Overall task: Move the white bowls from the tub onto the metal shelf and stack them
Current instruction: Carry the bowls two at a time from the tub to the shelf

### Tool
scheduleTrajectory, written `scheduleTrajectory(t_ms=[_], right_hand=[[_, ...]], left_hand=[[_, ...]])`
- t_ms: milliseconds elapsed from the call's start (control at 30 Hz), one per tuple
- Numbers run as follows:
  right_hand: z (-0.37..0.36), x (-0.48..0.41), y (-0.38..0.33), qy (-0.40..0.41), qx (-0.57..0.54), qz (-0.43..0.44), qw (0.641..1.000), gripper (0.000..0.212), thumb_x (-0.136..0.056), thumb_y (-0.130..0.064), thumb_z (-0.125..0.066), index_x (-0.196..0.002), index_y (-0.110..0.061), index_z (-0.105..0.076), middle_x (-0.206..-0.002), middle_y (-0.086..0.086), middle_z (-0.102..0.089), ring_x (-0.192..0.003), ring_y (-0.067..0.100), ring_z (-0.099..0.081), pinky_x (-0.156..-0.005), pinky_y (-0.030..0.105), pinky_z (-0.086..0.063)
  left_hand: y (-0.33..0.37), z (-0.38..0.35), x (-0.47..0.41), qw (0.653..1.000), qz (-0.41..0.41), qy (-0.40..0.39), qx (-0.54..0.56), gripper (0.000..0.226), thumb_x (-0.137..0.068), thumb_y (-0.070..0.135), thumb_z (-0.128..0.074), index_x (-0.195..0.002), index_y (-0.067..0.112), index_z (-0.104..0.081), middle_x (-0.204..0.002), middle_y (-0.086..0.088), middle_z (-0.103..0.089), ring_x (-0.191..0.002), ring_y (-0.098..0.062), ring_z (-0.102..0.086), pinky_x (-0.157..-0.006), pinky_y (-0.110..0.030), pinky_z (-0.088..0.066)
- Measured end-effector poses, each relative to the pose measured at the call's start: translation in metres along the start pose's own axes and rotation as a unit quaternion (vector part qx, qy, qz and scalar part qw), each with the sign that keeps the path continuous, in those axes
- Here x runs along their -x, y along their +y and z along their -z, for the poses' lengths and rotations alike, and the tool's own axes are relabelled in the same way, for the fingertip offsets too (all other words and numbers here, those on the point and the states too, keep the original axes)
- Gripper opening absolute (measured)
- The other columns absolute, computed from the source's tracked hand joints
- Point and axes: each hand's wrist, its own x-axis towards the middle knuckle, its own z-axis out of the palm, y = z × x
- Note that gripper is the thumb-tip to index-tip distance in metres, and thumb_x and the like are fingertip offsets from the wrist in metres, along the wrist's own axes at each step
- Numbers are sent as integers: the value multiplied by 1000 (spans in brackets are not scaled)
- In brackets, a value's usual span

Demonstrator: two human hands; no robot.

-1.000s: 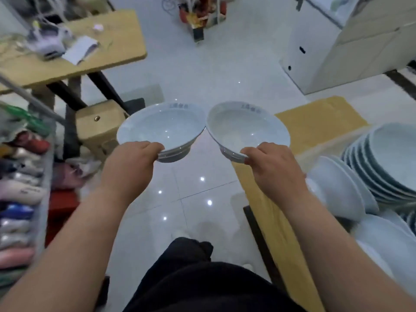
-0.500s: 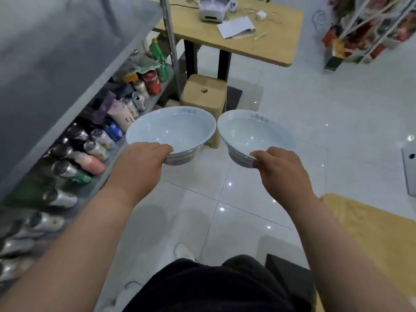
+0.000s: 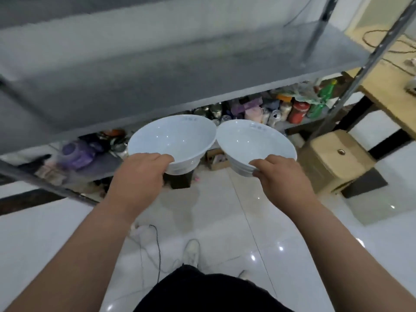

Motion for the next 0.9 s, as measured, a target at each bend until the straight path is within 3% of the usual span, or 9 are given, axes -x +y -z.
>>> scheduleTrajectory(t_ms=[100, 233, 367, 500, 700, 900], right_hand=[[-3, -31, -33, 0, -29, 94, 995, 27, -70, -6, -81, -93, -18, -72, -70, 3, -63, -61, 31, -59, -54, 30, -37], [4, -70, -99, -5, -68, 206, 976, 29, -73, -6, -76, -98, -19, -71, -77, 3, -66, -70, 32, -63, -60, 36, -47], [21, -111, -175, 18, -87, 297, 951, 26, -76, -9, -76, -99, -21, -71, -78, 2, -67, -71, 30, -63, -60, 37, -53], [42, -155, -251, 72, -109, 364, 922, 23, -78, -12, -77, -99, -19, -71, -79, 3, -67, -69, 32, -62, -58, 38, -53], [68, -219, -345, 113, -95, 400, 905, 18, -83, -14, -74, -100, -20, -70, -82, 1, -68, -72, 29, -62, -61, 35, -49], [76, -272, -396, 153, -65, 360, 918, 16, -86, -17, -72, -102, -20, -72, -83, -2, -69, -75, 26, -64, -64, 36, -50]], left_hand=[[-19, 25, 51, 995, 99, 6, -20, 30, -68, 5, -68, -94, 19, -68, -75, -2, -66, -70, -32, -60, -57, -32, -42], [-43, 66, 116, 974, 214, 45, -65, 28, -79, 2, -61, -98, 21, -67, -76, 2, -65, -71, -27, -59, -60, -34, -47], [-78, 115, 167, 946, 284, 113, -107, 25, -83, 4, -48, -90, 22, -64, -67, 5, -58, -62, -24, -53, -54, -30, -35], [-128, 160, 195, 921, 337, 145, -133, 26, -78, 1, -51, -84, 22, -64, -65, 4, -59, -60, -26, -55, -50, -33, -45], [-225, 203, 205, 905, 343, 201, -153, 29, -75, -4, -63, -87, 22, -64, -65, 6, -60, -57, -23, -54, -48, -31, -47], [-311, 220, 188, 916, 282, 248, -143, 24, -79, 0, -66, -94, 20, -66, -72, 4, -67, -61, -24, -59, -48, -31, -47]])
